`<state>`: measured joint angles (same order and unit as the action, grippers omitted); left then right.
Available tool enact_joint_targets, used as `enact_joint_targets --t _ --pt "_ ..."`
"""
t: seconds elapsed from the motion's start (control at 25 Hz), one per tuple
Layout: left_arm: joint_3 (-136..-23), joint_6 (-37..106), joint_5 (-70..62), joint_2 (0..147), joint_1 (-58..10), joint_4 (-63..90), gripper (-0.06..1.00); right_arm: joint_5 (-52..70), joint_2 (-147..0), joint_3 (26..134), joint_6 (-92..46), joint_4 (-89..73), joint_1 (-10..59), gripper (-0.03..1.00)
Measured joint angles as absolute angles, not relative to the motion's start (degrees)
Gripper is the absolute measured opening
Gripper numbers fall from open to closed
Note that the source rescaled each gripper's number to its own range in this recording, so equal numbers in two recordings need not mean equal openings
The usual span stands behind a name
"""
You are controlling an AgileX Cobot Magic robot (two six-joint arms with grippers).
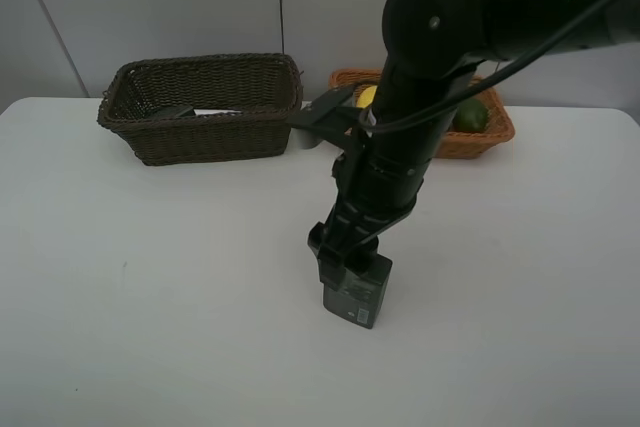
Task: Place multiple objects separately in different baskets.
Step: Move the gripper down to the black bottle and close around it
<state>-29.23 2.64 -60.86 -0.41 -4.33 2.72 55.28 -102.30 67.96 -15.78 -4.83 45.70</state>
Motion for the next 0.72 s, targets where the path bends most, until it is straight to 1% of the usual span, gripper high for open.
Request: enact_joint_targets --t 0.4,0.56,0.64,0.72 --pt "-29.2 2.6 -60.9 -0.4 -4.3 2.7 1.0 46.7 -103.6 60.5 -15.8 -2.6 45.7 0.99" --pt "-29.2 2.6 -60.9 -0.4 -4.3 2.7 1.0 45.2 -103.6 60.0 -15.8 -2.8 45.7 0.99" --pt "-29.2 2.6 -60.9 -0.4 -4.3 2.7 1.0 44.3 -103.6 60.0 -15.8 -2.8 45.7 0.95" --pt "-29.2 2.6 -60.9 -0.4 -4.3 2.7 1.0 43.8 -103.6 60.0 -15.8 -2.8 45.7 0.82"
